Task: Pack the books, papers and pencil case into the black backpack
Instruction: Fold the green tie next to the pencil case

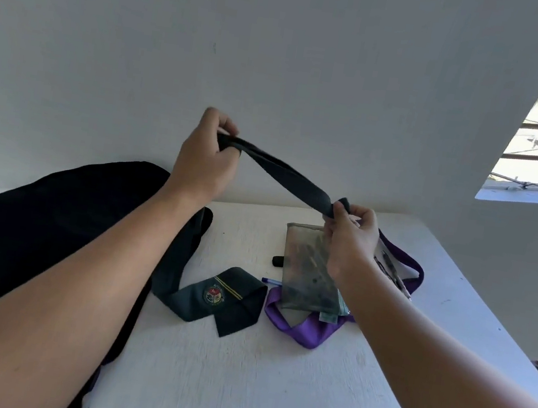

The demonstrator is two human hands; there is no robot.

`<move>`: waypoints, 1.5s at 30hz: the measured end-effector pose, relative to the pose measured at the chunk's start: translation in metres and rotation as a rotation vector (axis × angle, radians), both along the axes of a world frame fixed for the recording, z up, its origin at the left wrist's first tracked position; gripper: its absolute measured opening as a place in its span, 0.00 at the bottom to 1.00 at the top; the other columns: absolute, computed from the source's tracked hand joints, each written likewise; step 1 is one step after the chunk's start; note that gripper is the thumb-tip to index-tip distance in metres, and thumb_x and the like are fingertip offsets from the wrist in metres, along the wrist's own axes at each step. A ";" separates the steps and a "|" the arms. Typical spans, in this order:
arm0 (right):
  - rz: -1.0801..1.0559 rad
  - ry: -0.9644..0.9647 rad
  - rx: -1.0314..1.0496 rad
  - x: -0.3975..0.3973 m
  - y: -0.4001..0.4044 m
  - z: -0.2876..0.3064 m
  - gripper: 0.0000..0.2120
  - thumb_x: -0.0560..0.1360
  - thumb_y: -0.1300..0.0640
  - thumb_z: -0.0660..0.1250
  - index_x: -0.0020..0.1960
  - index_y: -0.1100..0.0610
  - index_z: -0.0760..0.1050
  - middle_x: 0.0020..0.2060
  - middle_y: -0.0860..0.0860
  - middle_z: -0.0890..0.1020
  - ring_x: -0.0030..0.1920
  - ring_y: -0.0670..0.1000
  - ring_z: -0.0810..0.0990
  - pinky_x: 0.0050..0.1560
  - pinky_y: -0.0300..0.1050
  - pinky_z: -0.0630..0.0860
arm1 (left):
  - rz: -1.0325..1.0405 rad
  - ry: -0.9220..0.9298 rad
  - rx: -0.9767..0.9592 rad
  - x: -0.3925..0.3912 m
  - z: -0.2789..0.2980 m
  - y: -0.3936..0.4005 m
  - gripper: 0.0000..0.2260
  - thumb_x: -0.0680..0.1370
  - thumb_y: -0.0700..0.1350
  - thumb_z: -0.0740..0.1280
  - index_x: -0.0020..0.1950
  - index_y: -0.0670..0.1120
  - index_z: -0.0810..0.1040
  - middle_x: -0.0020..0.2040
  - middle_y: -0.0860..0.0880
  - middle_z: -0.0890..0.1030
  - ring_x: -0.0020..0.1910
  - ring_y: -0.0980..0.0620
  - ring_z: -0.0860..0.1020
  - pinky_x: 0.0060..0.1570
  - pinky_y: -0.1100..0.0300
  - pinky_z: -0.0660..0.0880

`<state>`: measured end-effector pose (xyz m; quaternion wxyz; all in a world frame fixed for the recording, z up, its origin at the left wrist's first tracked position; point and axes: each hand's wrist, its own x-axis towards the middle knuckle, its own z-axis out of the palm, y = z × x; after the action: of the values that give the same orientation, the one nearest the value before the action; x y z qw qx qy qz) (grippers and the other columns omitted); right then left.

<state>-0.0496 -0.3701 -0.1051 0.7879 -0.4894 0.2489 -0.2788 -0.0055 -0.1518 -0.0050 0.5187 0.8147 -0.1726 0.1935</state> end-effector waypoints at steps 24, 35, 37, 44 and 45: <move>0.875 0.175 -1.464 -0.030 0.039 -0.036 0.12 0.78 0.55 0.73 0.60 0.46 0.80 0.55 0.46 0.79 0.53 0.47 0.79 0.57 0.50 0.79 | -0.384 0.566 0.886 -0.028 -0.107 0.016 0.07 0.77 0.53 0.73 0.49 0.51 0.78 0.45 0.53 0.81 0.42 0.53 0.80 0.43 0.59 0.75; 0.800 0.337 -1.674 -0.021 0.064 -0.079 0.22 0.83 0.47 0.62 0.76 0.39 0.66 0.62 0.51 0.78 0.58 0.56 0.80 0.55 0.55 0.80 | -0.289 0.421 1.063 -0.046 -0.145 0.029 0.08 0.74 0.51 0.75 0.50 0.56 0.79 0.47 0.56 0.78 0.47 0.53 0.77 0.38 0.62 0.73; 0.778 0.376 -1.678 -0.019 0.066 -0.081 0.14 0.83 0.49 0.63 0.68 0.43 0.75 0.56 0.49 0.76 0.54 0.56 0.80 0.50 0.50 0.78 | -0.264 0.373 1.059 -0.045 -0.148 0.027 0.04 0.77 0.49 0.72 0.44 0.53 0.78 0.42 0.55 0.77 0.44 0.52 0.76 0.35 0.61 0.68; 0.507 0.305 -1.217 -0.020 0.058 -0.064 0.07 0.80 0.51 0.67 0.57 0.50 0.77 0.58 0.50 0.68 0.61 0.52 0.64 0.61 0.46 0.64 | -0.172 0.629 0.296 -0.047 -0.161 0.041 0.07 0.80 0.49 0.63 0.42 0.51 0.73 0.39 0.54 0.72 0.41 0.51 0.72 0.37 0.59 0.65; 0.453 0.273 -1.144 -0.020 0.057 -0.057 0.06 0.79 0.52 0.67 0.54 0.51 0.77 0.57 0.50 0.69 0.61 0.52 0.63 0.61 0.45 0.62 | -0.127 0.628 0.049 -0.049 -0.157 0.042 0.10 0.79 0.49 0.62 0.38 0.51 0.70 0.37 0.55 0.70 0.41 0.51 0.69 0.40 0.57 0.64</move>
<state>-0.0694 -0.3134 -0.1617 0.4020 -0.9052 0.0490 -0.1290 -0.0543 -0.1095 -0.1617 0.5378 0.8345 -0.0594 -0.1044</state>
